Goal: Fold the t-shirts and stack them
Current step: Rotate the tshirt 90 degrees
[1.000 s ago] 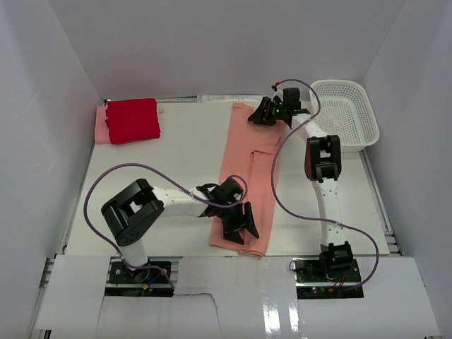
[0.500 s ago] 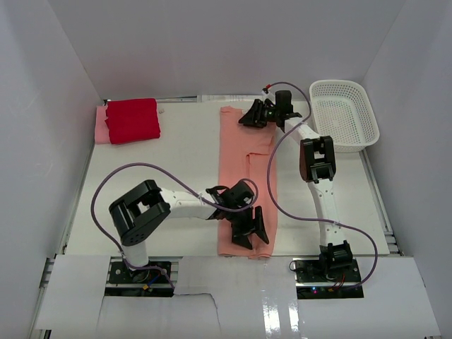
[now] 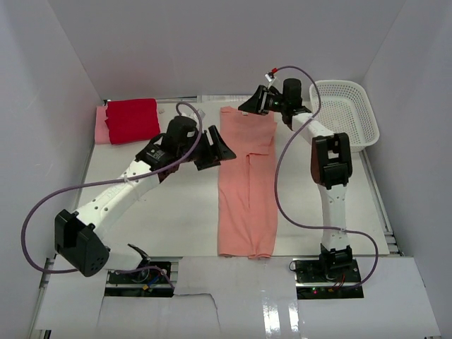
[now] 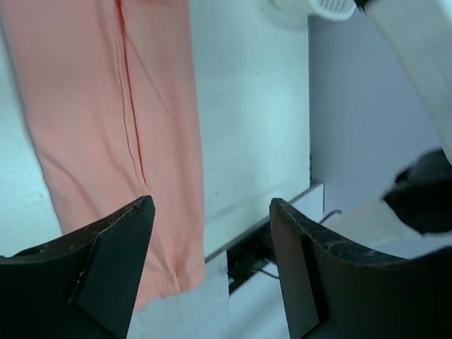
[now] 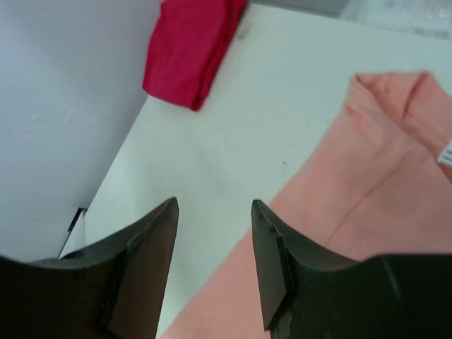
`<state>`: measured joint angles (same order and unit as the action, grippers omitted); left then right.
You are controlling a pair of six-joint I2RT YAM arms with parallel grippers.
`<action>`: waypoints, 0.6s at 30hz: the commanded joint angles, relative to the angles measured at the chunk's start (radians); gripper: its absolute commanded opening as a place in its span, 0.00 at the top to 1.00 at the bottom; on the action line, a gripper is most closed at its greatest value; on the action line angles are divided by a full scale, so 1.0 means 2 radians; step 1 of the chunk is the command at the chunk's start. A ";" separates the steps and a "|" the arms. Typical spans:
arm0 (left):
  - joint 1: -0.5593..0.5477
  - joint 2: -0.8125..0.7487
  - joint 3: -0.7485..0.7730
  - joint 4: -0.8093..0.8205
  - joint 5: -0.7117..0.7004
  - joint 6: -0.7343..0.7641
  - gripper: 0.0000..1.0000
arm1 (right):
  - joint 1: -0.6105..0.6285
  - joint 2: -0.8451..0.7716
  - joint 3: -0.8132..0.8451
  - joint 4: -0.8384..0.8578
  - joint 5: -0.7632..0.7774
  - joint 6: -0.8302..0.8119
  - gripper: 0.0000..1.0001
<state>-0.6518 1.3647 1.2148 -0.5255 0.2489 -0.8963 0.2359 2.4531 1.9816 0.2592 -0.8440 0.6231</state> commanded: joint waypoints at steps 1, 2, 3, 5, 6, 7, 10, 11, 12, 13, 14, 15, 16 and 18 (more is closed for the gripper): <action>0.027 0.018 0.015 0.009 -0.006 0.096 0.23 | -0.006 -0.152 -0.088 0.022 -0.005 -0.042 0.48; 0.034 0.024 0.017 0.028 0.004 0.109 0.24 | -0.006 -0.199 -0.119 0.014 0.002 -0.054 0.48; 0.035 0.041 0.018 0.056 0.016 0.120 0.24 | -0.006 -0.221 -0.148 0.004 0.022 -0.064 0.48; 0.041 0.057 0.015 0.087 0.036 0.138 0.24 | -0.006 -0.274 -0.214 -0.065 0.051 -0.103 0.48; 0.043 0.065 0.012 0.122 0.053 0.142 0.24 | -0.006 -0.286 -0.227 -0.099 0.082 -0.117 0.48; 0.044 0.080 0.010 0.136 0.071 0.145 0.24 | -0.005 -0.298 -0.242 -0.127 0.092 -0.123 0.48; 0.045 0.104 0.011 0.184 0.095 0.152 0.25 | -0.003 -0.347 -0.332 -0.169 0.084 -0.131 0.47; 0.045 0.120 0.012 0.192 0.102 0.156 0.25 | -0.002 -0.373 -0.383 -0.170 0.088 -0.131 0.47; 0.045 0.127 0.015 0.210 0.106 0.157 0.24 | -0.001 -0.384 -0.407 -0.171 0.094 -0.131 0.46; 0.045 0.134 0.018 0.216 0.109 0.161 0.24 | -0.001 -0.394 -0.427 -0.170 0.096 -0.131 0.46; 0.045 0.151 0.021 0.221 0.111 0.165 0.25 | -0.001 -0.407 -0.445 -0.166 0.098 -0.132 0.46; 0.045 0.158 0.019 0.243 0.114 0.167 0.24 | -0.002 -0.409 -0.477 -0.153 0.094 -0.132 0.45; 0.046 0.166 0.020 0.251 0.117 0.167 0.24 | -0.001 -0.407 -0.489 -0.144 0.089 -0.131 0.45; 0.046 0.192 0.023 0.273 0.128 0.169 0.25 | -0.001 -0.401 -0.511 -0.134 0.076 -0.132 0.45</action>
<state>-0.5648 1.7203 1.2354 -0.1062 0.4431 -0.5934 0.2306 1.6695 0.9894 -0.0341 -0.6758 0.3862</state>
